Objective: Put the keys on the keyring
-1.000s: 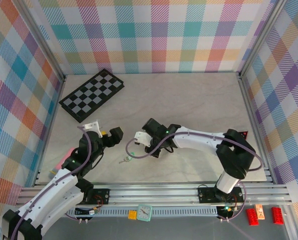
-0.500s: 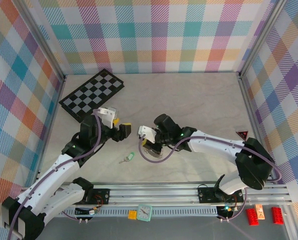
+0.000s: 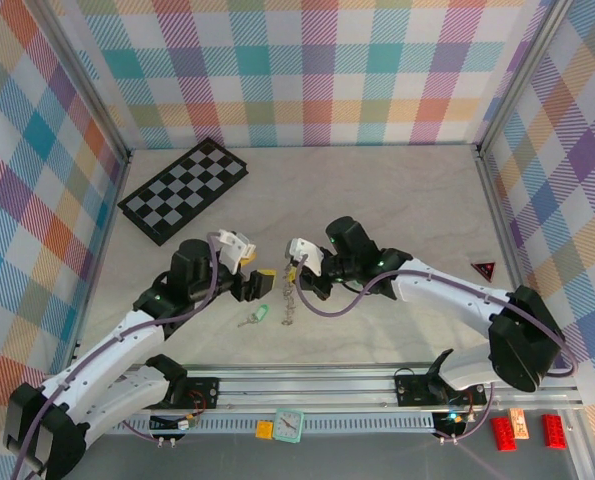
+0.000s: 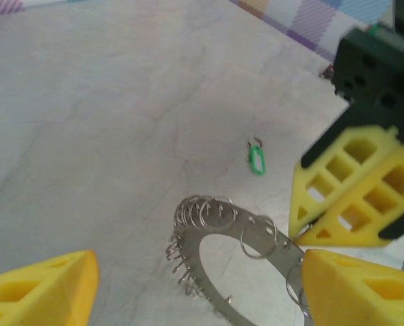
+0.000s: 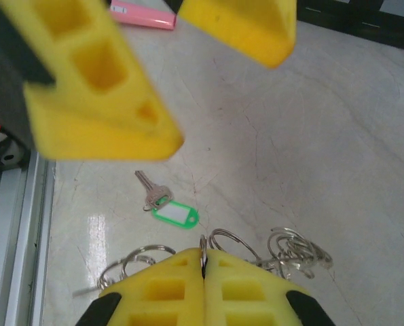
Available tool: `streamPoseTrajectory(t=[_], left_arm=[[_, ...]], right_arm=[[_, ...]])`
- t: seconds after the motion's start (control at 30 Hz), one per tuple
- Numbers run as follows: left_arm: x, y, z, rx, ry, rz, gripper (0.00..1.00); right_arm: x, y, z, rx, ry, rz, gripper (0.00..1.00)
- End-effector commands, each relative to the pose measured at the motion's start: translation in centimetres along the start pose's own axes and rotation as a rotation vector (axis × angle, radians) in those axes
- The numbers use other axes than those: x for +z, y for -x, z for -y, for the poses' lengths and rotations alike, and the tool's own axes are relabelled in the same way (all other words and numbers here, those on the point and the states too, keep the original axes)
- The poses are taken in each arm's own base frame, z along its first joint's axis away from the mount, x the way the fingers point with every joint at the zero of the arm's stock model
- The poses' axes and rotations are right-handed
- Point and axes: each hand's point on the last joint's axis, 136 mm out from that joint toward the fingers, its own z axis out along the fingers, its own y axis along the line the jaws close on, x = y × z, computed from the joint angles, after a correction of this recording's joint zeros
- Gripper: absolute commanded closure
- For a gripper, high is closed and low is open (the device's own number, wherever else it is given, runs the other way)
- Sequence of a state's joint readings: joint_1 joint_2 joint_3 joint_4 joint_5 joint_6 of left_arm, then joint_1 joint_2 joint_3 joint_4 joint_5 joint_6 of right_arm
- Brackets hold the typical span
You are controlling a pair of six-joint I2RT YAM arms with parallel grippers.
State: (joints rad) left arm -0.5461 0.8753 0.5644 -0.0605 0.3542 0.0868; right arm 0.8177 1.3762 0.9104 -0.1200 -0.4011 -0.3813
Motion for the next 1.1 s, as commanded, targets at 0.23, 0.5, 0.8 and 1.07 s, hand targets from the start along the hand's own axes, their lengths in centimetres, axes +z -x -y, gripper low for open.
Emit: streamPoseTrajectory(t=[0.23, 0.5, 0.8, 1.07], left_arm=[[2.6, -0.7, 0.8, 0.174, -0.011, -0.012, 0.19], [2.4, -1.1, 1.2, 0.221, -0.025, -0.018, 0.24], [0.5, -1.0, 4.4, 0.293, -0.188, 0.017, 0.61], [1.1, -2.3, 5.1, 0.343, -0.225, -0.026, 0.61]], right_arm=[[-1.5, 1.9, -1.5, -0.026, 0.071, 0.074, 1.00], [-1.9, 1.6, -1.5, -0.039, 0.053, 0.060, 1.00], [-3.5, 2.1, -2.4, -0.120, 0.088, 0.168, 1.00], [-4.0, 1.5, -3.1, -0.170, 0.103, 0.162, 1.00]])
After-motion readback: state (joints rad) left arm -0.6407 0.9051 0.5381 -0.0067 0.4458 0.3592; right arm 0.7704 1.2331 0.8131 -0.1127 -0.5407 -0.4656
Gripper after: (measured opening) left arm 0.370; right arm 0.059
